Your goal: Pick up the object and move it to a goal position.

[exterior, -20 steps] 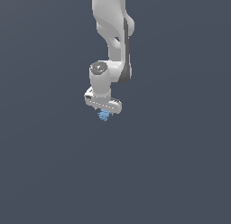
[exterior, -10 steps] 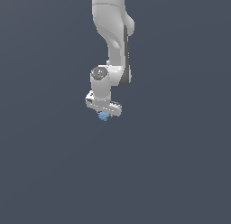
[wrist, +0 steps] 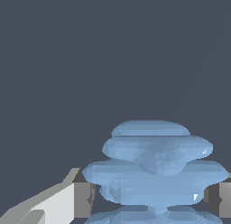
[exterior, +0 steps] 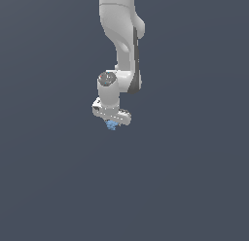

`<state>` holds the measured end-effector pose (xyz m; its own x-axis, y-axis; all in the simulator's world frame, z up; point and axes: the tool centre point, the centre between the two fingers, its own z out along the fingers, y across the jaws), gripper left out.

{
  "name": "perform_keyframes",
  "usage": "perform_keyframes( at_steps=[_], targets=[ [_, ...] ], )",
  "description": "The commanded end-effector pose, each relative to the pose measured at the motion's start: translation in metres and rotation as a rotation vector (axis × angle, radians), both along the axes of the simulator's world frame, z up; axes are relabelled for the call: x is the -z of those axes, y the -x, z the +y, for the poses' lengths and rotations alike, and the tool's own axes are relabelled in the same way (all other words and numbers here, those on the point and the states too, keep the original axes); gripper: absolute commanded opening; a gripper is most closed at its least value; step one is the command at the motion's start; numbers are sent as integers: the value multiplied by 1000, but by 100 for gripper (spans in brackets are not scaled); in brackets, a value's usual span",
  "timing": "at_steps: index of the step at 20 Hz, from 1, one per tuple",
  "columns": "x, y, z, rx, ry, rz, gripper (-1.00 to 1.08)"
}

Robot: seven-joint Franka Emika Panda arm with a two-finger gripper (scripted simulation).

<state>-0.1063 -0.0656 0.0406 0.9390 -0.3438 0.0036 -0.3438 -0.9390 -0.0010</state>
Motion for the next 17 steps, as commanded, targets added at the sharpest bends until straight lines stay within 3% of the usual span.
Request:
perform_keyframes(
  at_steps=[1,17],
  targets=[
    [0,0,-1,0,0,1,-100],
    [-27,-27,-42,1,0,4,-100]
  ],
)
